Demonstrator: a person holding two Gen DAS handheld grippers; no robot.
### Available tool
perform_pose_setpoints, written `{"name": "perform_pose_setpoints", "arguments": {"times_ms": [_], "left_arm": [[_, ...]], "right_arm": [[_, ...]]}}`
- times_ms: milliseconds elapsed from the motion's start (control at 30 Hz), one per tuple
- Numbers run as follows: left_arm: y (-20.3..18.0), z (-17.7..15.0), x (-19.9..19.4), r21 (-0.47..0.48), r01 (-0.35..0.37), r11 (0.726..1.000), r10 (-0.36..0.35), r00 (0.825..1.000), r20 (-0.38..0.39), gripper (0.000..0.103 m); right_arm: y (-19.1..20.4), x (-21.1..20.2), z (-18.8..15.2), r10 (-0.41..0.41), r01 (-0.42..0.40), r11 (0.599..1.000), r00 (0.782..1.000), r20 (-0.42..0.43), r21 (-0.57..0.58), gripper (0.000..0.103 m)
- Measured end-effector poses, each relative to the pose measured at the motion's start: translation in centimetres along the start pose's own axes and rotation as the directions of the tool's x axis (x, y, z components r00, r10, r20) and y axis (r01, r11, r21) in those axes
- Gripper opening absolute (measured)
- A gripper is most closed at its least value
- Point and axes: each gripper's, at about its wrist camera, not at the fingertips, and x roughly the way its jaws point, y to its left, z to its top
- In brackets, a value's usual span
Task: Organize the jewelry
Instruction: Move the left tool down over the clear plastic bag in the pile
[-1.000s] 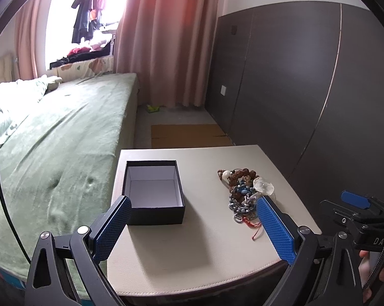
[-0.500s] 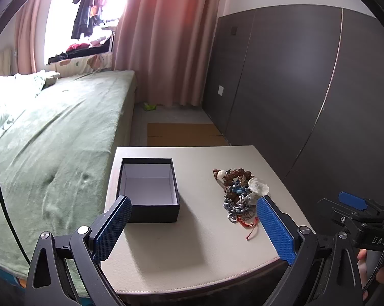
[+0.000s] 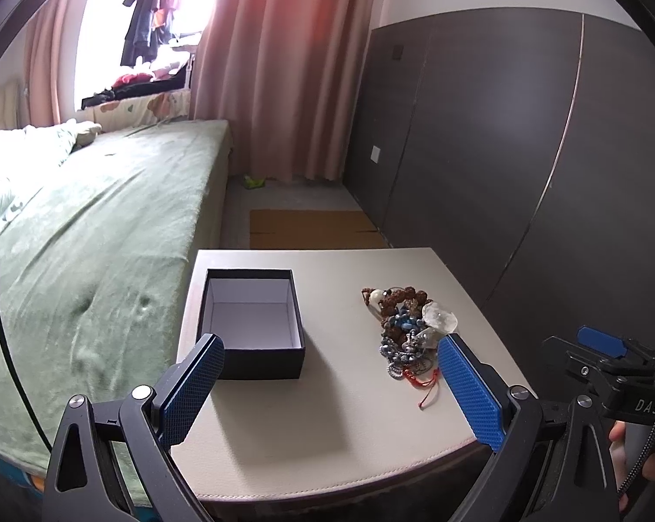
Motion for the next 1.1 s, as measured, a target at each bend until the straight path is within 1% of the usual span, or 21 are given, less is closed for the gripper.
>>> {"name": "perform_pose_setpoints", "arguments": {"times_ms": [400, 533, 700, 800, 867, 1000, 1067, 1100], "left_arm": [[0.1, 0.1, -0.1, -0.007, 0.006, 1.0, -0.006, 1.0, 0.001, 0.099], [-0.1, 0.4, 0.0, -0.018, 0.012, 1.0, -0.012, 1.0, 0.008, 0.099], [-0.9, 0.8, 1.1, -0.011, 0.026, 1.0, -0.026, 1.0, -0.001, 0.098], [-1.4, 1.0, 1.8, -0.014, 0.042, 0.999, -0.042, 0.999, -0.01, 0.096], [-1.9, 1.1, 2.6, -0.016, 0.064, 0.998, -0.065, 0.997, -0.033, 0.091], [-3.0, 0.9, 4.5, 0.002, 0.09, 0.996, -0.089, 0.993, -0.08, 0.085], [-3.5, 0.8, 5.3, 0.009, 0.099, 0.995, -0.098, 0.99, -0.103, 0.076], [-3.8, 0.8, 5.9, 0.013, 0.103, 0.995, -0.101, 0.988, -0.117, 0.073]], "right_arm": [[0.2, -0.1, 0.0, 0.01, -0.01, 1.0, 1.0, 0.0, 0.005, 0.103], [-0.3, -0.3, 0.3, 0.04, -0.04, 0.998, 0.999, 0.006, 0.043, 0.103], [-1.9, -0.4, 0.7, 0.039, -0.04, 0.995, 0.999, 0.019, 0.093, 0.103], [-3.4, -0.1, 0.9, 0.047, -0.049, 0.989, 0.999, 0.017, 0.141, 0.103], [-4.2, 0.2, 1.0, 0.044, -0.045, 0.984, 0.999, 0.011, 0.171, 0.103], [-5.4, 0.9, 1.2, 0.039, -0.039, 0.976, 0.999, 0.002, 0.215, 0.103], [-6.1, 1.3, 1.3, 0.034, -0.032, 0.971, 0.999, -0.003, 0.238, 0.103], [-6.4, 1.5, 1.3, 0.032, -0.03, 0.968, 0.999, -0.005, 0.249, 0.103]]}}
